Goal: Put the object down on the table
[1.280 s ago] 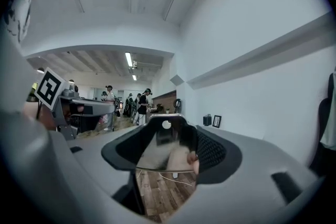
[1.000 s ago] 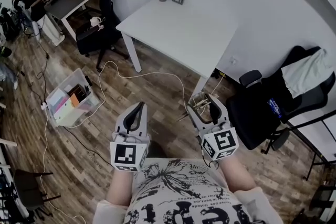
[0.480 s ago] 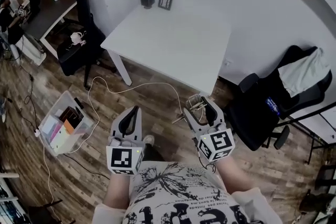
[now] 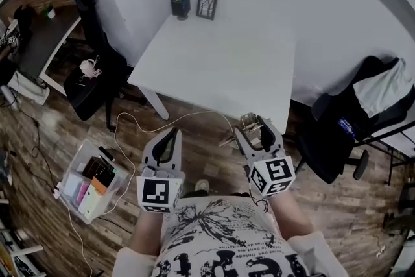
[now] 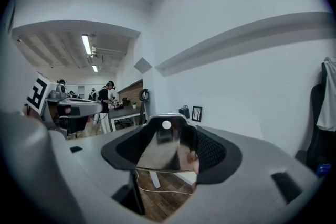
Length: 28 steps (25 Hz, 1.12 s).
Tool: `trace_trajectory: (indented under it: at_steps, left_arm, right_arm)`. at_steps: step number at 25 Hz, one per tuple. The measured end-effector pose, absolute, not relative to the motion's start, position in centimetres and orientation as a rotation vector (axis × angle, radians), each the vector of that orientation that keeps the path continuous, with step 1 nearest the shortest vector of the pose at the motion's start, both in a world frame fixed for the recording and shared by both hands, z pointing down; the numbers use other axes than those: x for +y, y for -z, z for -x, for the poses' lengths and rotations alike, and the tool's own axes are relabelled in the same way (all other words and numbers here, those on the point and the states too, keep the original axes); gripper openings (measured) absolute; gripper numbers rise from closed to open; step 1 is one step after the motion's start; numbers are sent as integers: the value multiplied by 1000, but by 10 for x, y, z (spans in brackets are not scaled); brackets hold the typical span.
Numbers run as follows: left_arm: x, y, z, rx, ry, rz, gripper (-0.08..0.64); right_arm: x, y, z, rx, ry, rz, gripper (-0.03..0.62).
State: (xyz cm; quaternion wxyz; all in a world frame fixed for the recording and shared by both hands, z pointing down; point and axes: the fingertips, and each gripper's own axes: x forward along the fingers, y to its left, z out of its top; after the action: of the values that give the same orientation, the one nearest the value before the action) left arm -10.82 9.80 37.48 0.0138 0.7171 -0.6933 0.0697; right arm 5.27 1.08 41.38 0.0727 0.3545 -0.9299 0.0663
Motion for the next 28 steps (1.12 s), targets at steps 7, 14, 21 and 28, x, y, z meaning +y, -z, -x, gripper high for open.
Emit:
trace_trajectory:
  at_steps: [7, 14, 21, 28]
  left_arm:
    - [60, -390, 144, -2081, -220, -2282, 12]
    - [-11, -410, 158, -2036, -234, -2297, 12]
    - [-118, -411, 173, -1985, -257, -2335, 12]
    - [-211, -414, 172, -1920, -283, -2398, 12]
  right_arm:
    - [-25, -423, -12, -2748, -259, -1118, 279]
    - [-91, -447, -6, -2698, -280, -1165, 279]
    - [-194, -458, 2, -2656, -336, -1255, 279]
    - [-276, -462, 2, -2610, -387, -1317, 279]
